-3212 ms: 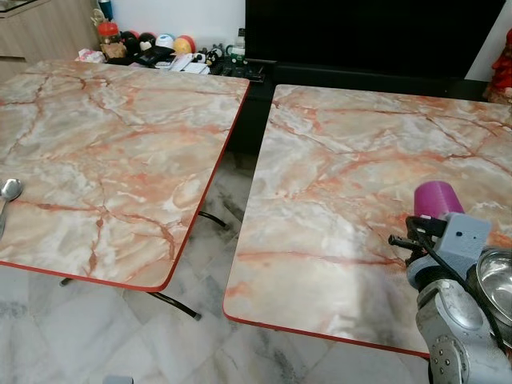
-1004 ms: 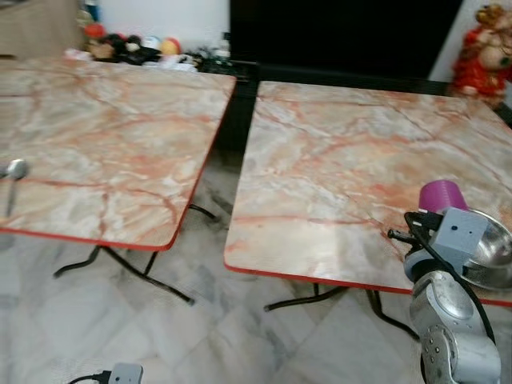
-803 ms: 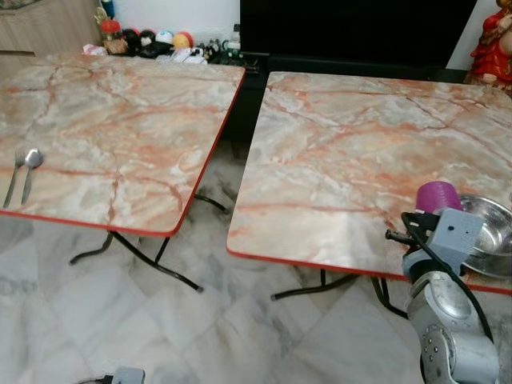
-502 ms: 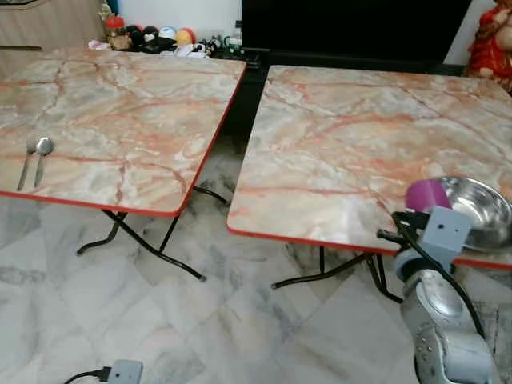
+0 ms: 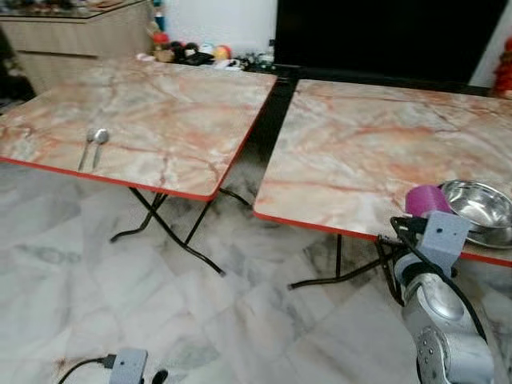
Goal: Setting the table
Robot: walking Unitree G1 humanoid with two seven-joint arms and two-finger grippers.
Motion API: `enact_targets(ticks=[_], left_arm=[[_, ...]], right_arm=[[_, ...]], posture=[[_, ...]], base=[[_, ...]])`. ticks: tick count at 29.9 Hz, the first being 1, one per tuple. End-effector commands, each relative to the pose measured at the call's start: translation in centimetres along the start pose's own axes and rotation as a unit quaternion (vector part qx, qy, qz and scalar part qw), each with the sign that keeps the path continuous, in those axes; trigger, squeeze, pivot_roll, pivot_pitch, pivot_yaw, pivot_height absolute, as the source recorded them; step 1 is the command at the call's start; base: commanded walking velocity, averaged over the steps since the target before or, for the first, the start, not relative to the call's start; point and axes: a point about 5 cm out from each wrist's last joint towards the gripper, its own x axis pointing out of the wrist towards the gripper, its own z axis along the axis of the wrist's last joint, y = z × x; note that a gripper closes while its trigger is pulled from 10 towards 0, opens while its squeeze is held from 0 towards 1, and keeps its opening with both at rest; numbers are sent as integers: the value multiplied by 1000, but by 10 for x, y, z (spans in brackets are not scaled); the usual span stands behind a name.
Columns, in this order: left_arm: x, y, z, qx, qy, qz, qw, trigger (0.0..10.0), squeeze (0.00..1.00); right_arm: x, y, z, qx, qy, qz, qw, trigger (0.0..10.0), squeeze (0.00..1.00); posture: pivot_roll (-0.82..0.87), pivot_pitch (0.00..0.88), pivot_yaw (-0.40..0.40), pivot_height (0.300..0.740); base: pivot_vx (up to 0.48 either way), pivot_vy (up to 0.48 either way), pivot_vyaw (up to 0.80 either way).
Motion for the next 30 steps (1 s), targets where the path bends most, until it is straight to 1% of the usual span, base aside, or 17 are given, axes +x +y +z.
enact_targets(ticks=[1,3,4,8,10,14,18,19,20,21,23,24,26,27,28,29,30], left_arm=[[4,-1,12,6,-26,-3,1000,10000,0],[6,-2,19,11,-43,-5,999,10000,0],[8,-2,27,15,-61,-3,998,10000,0],[9,0,38,19,-90,0,996,10000,0],[9,2,48,29,-114,4,993,10000,0],[9,5,60,36,-144,12,989,10000,0],[9,1,75,69,-181,-4,981,10000,0],[9,-1,81,75,-192,-13,978,10000,0],[10,-6,92,74,-210,-34,974,10000,0],[10,-8,97,72,-216,-43,973,10000,0],[11,-11,102,71,-220,-60,971,10000,0],[11,-15,103,75,-219,-76,970,10000,0],[12,-23,107,82,-214,-116,967,10000,0],[12,-29,110,86,-212,-142,963,10000,0],[11,-37,118,95,-215,-181,955,10000,0],[11,-40,121,100,-219,-194,951,10000,0],[9,-46,129,100,-224,-219,945,10000,0]], right_arm=[[0,-1,1,-14,5,5,1000,10000,0],[-1,1,-2,-34,19,24,999,10000,0],[-2,4,-6,-65,37,58,996,10000,0],[-7,7,-6,-108,41,118,986,10000,0],[-18,10,-7,-135,59,191,970,10000,0],[-29,6,-16,-197,85,255,943,10000,0],[-40,6,-28,-223,123,312,915,10000,0],[-45,7,-30,-225,134,332,906,10000,0],[-52,9,-34,-234,151,368,887,10000,0],[-55,9,-35,-238,157,381,879,10000,0],[-60,10,-37,-249,160,407,864,10000,0],[-66,12,-41,-254,164,437,847,10000,0],[-73,9,-52,-264,183,468,823,10000,0],[-74,7,-58,-269,193,472,817,10000,0],[-71,3,-64,-269,203,468,817,10000,0],[-70,3,-65,-266,203,467,819,10000,0],[-70,6,-64,-247,197,486,815,10000,0]], posture=[[-51,125,-19,740],[-51,125,-19,740],[-54,128,-17,740],[-56,132,-17,740],[-61,136,-18,740],[-68,139,-17,740],[-66,143,-16,740],[-66,143,-16,740],[-66,150,-14,740],[-66,150,-14,740],[-64,157,-15,740],[-68,158,-15,740],[-68,159,-17,740],[-65,165,-17,740],[-65,168,-17,740],[-65,168,-17,740],[-70,173,-16,740]], base=[[0,0,0],[0,0,0],[0,0,0],[0,0,0],[0,0,0],[0,0,0],[0,0,0],[0,0,0],[0,0,0],[0,0,0],[0,0,0],[0,0,0],[0,0,0],[0,0,0],[0,0,0],[0,0,0],[0,0,0]])
